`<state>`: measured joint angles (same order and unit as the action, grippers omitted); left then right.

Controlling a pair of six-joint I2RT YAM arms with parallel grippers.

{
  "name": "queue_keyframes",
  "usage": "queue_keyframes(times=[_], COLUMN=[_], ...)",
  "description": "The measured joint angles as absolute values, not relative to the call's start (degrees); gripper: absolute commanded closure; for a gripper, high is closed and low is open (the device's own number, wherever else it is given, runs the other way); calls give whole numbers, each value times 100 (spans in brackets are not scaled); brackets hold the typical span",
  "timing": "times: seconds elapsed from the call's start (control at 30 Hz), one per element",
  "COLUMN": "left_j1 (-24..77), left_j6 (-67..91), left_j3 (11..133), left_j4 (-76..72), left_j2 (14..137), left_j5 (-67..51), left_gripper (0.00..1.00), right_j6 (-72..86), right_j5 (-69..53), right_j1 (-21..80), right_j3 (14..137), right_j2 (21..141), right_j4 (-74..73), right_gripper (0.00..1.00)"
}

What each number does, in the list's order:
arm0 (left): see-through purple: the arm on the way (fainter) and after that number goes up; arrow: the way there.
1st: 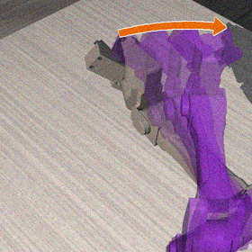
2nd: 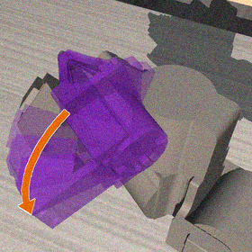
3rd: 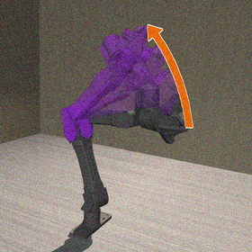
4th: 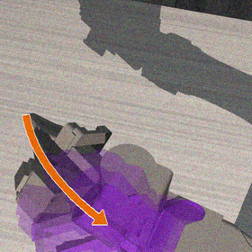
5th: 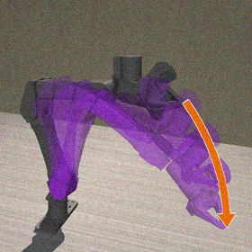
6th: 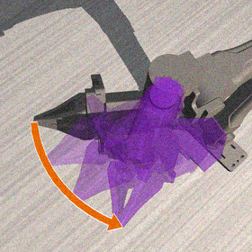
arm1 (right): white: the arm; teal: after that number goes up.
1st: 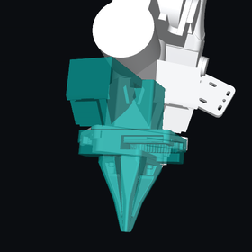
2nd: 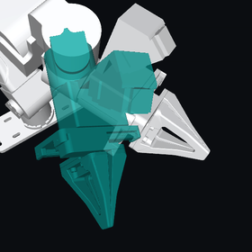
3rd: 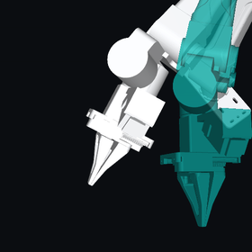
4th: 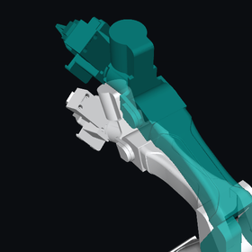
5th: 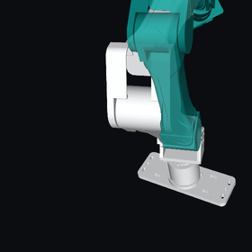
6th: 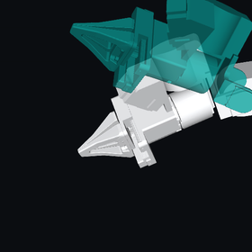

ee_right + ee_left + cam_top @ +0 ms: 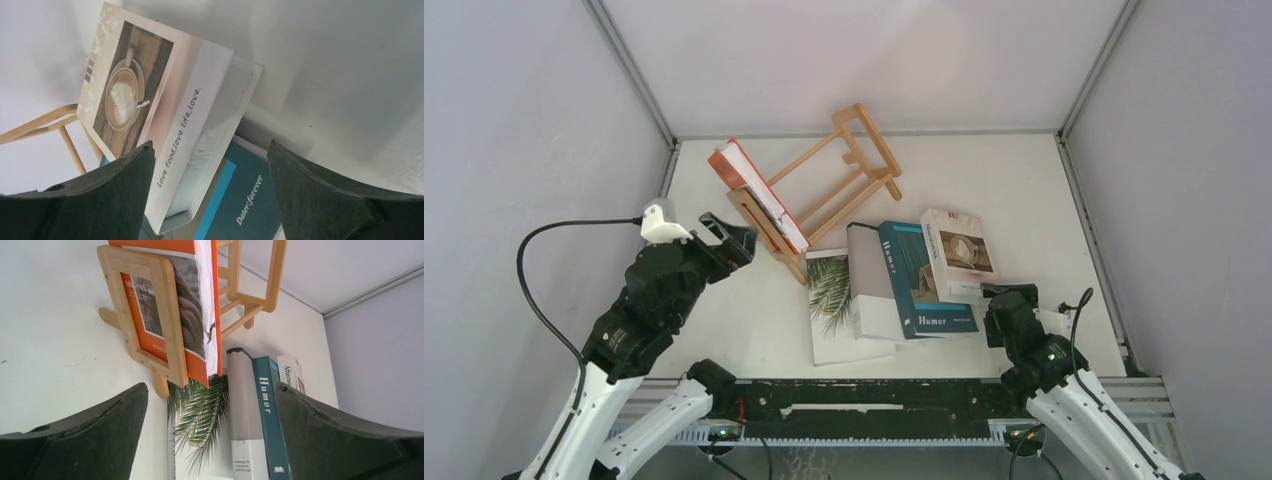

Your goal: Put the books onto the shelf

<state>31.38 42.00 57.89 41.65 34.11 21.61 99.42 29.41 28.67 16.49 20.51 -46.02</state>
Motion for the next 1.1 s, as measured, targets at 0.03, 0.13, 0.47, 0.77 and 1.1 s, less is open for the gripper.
queue_keyframes(times=[0.03,0.13,0.47,0.77,1.1], left_j1=[3138,3138,3140,3140,3140], left_j6=[4200,4198,4145,4056,3983], left_j3=[5795,5813,5819,5819,5819], left_j4=[4156,4125,4121,4115,4080], left_j2=[3415,3420,3420,3415,3402], left_j5=[2163,2161,2161,2163,2178], left_gripper=[0,0,0,0,0], right_j6=[9939,9939,9915,9911,9913], right_j5=[2921,2842,2626,2456,2377], right_j1=[2838,2770,2547,2373,2281], right_j3=[1623,1529,1149,913,751], right_j2=[2051,2051,2053,2102,2491], right_j4=[-4595,-4528,-4034,-3428,-2657], right_gripper=[9,7,1,0,0])
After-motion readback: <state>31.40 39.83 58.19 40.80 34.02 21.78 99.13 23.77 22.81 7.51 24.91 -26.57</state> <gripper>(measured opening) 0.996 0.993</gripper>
